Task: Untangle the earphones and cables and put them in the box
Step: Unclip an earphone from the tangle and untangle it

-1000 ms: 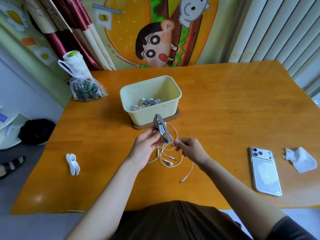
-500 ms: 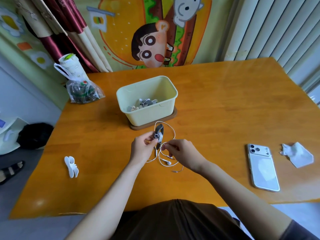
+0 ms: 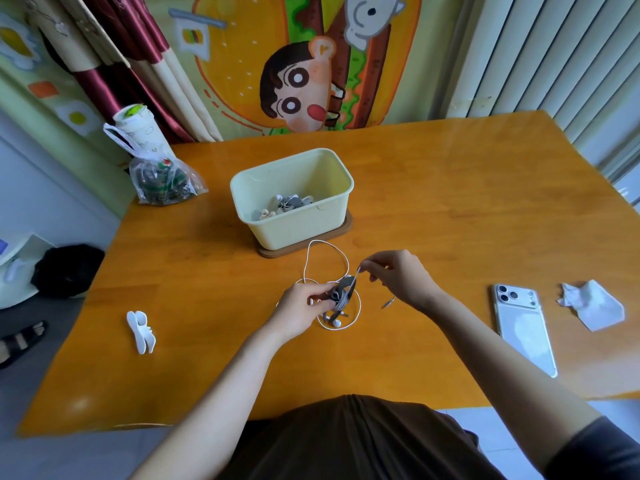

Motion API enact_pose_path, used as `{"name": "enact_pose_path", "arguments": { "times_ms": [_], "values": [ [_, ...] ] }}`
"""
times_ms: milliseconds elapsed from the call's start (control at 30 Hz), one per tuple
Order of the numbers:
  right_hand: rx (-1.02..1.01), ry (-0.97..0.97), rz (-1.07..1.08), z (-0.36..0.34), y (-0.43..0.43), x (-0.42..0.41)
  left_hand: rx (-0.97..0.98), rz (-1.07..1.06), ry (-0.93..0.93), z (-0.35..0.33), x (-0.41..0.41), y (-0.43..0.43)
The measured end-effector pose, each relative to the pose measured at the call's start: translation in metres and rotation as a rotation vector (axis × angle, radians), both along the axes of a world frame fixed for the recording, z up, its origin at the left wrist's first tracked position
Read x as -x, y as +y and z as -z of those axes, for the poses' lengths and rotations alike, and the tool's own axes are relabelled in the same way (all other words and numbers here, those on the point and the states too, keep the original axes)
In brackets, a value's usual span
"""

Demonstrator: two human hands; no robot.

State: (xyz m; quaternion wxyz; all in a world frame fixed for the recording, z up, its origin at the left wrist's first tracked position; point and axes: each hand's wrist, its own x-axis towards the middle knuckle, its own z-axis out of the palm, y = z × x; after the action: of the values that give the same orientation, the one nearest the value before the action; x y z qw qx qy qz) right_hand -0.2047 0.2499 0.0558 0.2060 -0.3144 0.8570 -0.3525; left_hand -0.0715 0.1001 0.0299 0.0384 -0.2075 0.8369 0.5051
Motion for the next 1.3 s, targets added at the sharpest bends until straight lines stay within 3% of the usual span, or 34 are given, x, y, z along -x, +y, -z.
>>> {"name": "enact_pose_path", "arguments": {
  "times_ms": [300,400,600,767,867,1067,1300],
  "values": [
    [0.061,-0.084,0.057,0.006,0.004,0.008,-0.286,0.053,-0.034,-0.006,-0.007,0.001],
    [0.078,-0.125,0.071,0.009,0.003,0.006,-0.359,0.068,0.030,-0.010,-0.003,0.004],
    [0.219,-0.252,0.148,0.018,-0.001,-0.013,-0.533,-0.090,0.205,-0.020,0.012,0.007],
    [0.175,-0.262,0.105,0.029,-0.008,-0.036,-0.663,-0.264,0.222,-0.018,0.014,0.009],
    [0.158,-0.217,0.012,0.030,-0.012,-0.047,-0.632,-0.380,0.259,-0.017,0.015,0.008],
    [0.019,-0.068,-0.061,0.031,-0.012,-0.053,-0.359,-0.438,0.303,-0.016,0.016,0.008],
    [-0.061,0.019,-0.046,0.021,-0.009,-0.050,-0.397,-0.554,0.245,-0.013,0.016,0.006]
  ]
}}
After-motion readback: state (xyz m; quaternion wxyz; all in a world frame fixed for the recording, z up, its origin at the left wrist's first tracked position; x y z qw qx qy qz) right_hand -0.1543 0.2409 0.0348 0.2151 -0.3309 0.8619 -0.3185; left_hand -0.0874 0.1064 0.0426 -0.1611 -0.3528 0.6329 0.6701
